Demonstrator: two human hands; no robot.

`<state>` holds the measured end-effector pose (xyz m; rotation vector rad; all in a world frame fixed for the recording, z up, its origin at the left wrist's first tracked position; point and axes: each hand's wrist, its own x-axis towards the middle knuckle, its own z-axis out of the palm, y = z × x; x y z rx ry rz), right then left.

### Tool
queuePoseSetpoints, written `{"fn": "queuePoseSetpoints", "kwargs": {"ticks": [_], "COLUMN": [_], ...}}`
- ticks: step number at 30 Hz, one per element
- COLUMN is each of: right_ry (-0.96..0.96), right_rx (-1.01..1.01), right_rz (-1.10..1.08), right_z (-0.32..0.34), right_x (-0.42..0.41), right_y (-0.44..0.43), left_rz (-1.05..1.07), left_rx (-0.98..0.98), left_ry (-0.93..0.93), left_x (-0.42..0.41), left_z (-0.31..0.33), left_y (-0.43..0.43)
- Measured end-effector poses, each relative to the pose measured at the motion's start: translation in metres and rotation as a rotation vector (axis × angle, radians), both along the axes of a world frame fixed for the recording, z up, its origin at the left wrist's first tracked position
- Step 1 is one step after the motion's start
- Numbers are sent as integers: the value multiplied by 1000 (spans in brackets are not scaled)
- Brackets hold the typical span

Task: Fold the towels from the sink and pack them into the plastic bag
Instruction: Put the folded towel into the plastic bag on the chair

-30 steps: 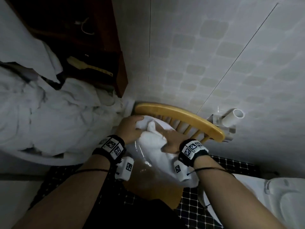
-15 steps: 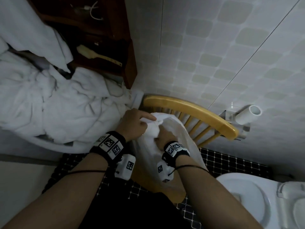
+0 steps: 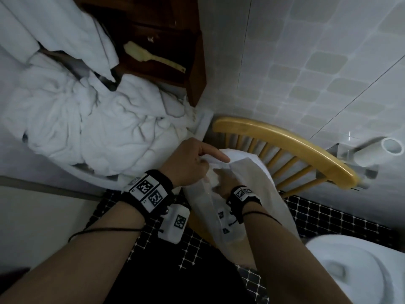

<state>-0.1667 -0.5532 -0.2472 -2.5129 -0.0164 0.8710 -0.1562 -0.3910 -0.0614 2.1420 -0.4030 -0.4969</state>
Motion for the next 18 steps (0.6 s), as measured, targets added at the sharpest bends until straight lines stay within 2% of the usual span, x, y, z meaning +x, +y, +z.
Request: {"fn": "queuePoseSetpoints", "kwargs": {"ticks": [3,6,11,15,18], "right_ry": [40,91,103,259,227], "right_rx": [-129,-128,-150,-299,-461], "right_rz": [1,-72,-146,-108,-25], "right_z": [-19,-25,-1,30,62], "right_x": [-4,-17,-44,-68,-89], "right_y": [-12,-20,-57,-90,-110], "left_rz": [50,89,132,147,172], "left_rx": [45,110,203,232,256], "left_ry": [-12,-46,-127,-175,-161], "left_x": [0,4,9,20,24], "left_z": [-5,-12,-15,-13,-12], "left_y": [12,22,21,7,-2]}}
